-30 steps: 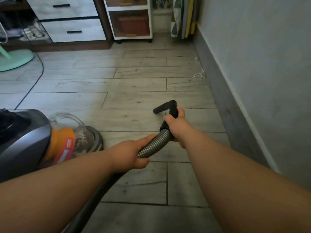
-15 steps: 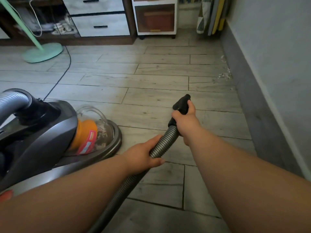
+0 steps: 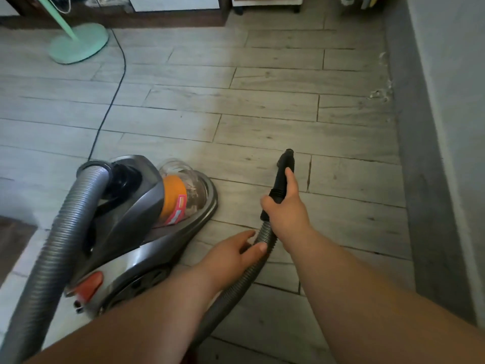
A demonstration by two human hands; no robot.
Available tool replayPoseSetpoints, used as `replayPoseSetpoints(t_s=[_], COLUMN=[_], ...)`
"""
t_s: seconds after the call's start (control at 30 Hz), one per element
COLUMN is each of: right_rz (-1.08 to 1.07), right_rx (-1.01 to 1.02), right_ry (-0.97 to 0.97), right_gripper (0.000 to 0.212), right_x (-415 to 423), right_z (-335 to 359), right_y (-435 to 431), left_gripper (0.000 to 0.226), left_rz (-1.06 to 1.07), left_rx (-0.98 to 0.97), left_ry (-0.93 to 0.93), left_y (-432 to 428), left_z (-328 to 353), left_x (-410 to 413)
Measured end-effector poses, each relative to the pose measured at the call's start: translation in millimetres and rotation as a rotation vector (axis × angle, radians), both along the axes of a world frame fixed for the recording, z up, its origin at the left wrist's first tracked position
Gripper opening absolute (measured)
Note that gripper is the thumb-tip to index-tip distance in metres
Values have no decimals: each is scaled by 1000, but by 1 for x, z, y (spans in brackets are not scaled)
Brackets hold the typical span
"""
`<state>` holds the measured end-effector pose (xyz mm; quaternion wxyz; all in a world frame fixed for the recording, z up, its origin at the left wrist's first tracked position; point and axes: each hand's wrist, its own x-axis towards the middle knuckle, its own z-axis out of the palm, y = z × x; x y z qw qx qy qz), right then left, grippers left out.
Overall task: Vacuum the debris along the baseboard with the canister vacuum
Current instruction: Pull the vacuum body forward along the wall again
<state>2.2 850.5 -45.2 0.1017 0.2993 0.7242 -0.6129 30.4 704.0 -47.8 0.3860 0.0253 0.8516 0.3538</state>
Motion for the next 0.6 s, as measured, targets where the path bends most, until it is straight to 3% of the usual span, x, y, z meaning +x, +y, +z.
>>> replayPoseSetpoints(t_s=[0.27, 0.47, 0.6], right_rz=[106, 198, 228], right_rx=[77, 161, 191], right_ry=[24, -12, -9], right_gripper=[84, 84, 83], right_x=[-23, -48, -68], right_z=[88, 137, 157], right_y=[-57, -100, -124], left_gripper=[58, 43, 54], left_rz=[-231, -173, -93], left_rx=[-326, -424, -731], left_ry=[399, 819, 366], left_y=[-71, -114, -133], left_z=[100, 163, 171], left_x=[-38, -79, -107])
